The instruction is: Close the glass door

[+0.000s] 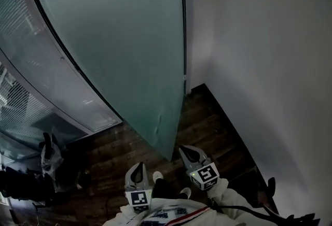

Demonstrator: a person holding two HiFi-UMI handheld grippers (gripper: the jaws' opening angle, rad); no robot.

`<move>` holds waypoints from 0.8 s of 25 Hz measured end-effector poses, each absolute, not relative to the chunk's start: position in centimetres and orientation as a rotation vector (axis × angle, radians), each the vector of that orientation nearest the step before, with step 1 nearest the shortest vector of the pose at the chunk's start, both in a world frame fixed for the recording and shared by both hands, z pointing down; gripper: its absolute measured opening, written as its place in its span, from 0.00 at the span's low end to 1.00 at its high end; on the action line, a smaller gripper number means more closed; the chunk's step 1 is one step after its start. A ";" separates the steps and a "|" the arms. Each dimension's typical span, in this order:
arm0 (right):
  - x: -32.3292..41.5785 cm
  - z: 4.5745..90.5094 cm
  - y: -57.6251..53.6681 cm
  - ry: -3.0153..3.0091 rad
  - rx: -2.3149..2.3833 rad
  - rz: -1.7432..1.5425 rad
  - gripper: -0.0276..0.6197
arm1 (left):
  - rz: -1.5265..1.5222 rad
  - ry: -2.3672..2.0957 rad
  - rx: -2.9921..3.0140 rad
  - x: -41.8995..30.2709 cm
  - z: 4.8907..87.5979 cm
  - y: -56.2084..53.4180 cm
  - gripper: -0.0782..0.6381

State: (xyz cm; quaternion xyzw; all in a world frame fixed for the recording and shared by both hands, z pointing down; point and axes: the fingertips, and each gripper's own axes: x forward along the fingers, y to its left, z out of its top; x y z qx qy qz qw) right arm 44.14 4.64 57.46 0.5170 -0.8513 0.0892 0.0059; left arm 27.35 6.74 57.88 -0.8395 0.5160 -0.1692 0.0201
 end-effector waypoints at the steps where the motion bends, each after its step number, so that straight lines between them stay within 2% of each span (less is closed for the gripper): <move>1: 43.7 57.2 3.6 -2.680 1.589 0.282 0.05 | -0.517 1.613 -2.600 26.9 57.9 6.0 0.11; 8: 41.2 57.7 -2.4 -2.716 1.362 0.239 0.36 | -0.437 1.550 -2.605 26.0 57.3 1.8 0.11; 20: 35.6 59.6 -9.1 -2.653 1.217 0.220 0.34 | -0.415 1.541 -2.636 21.3 56.8 -6.4 0.11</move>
